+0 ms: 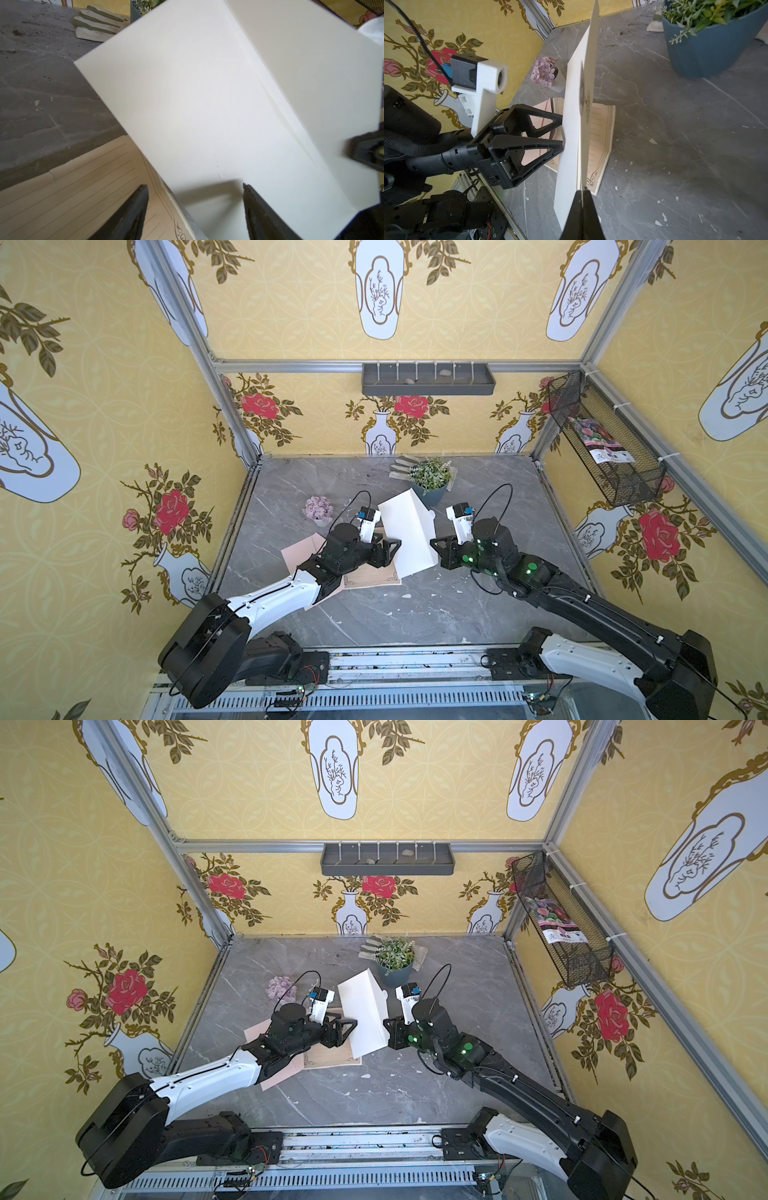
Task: Take the letter paper out of the envelope
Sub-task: Pick up the envelope from the center of the board.
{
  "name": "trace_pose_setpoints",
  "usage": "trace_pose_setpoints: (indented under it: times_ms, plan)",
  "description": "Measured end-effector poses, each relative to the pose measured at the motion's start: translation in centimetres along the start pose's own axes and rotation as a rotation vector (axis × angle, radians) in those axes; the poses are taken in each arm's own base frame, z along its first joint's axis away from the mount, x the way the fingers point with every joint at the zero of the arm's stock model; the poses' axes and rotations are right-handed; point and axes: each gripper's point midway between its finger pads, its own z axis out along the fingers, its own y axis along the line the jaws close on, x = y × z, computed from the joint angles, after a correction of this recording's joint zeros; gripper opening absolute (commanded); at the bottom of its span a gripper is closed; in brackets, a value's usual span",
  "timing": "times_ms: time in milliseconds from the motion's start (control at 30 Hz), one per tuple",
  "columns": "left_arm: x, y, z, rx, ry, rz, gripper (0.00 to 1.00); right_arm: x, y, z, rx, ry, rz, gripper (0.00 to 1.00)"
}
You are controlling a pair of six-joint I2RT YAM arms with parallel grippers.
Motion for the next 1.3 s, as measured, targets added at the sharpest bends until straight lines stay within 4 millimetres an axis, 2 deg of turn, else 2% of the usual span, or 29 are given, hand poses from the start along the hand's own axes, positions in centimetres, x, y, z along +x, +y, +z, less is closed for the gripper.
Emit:
trace_pose_setpoints:
  times_ms: [300,467,733,967,1067,1167,1300]
  plan:
    - [-0.2,0.0,-0.3,-0.002,-0.012,0.002,0.77,0.1,0.3,-0.2,-0.018,-0.006,-0.003,0.0]
    - [0.3,-1.0,-0.5,0.07,-0.02,-0.004,0.77,0.4,0.2,-0.3,-0.029,-0.02,-0.005,0.0]
    - [-0.3,-2.6,-1.0,0.16,-0.062,0.016,0.77,0.5,0.3,-0.6,-0.055,-0.043,-0.01,0.0]
    - [-0.7,-3.7,-1.7,0.221,-0.094,0.035,0.67,1.7,-0.3,0.6,-0.045,-0.01,-0.005,0.0]
    - [-1.1,-4.2,-1.8,0.244,-0.107,0.043,0.53,1.6,-0.1,1.0,-0.06,-0.008,-0.002,0.0]
    - [-1.1,-4.3,-1.9,0.25,-0.107,0.037,0.28,1.6,0.0,1.1,-0.065,-0.007,-0.002,0.0]
    - [-1.2,-4.6,-2.1,0.265,-0.11,0.04,0.05,1.3,0.2,1.1,-0.071,-0.019,0.003,0.0]
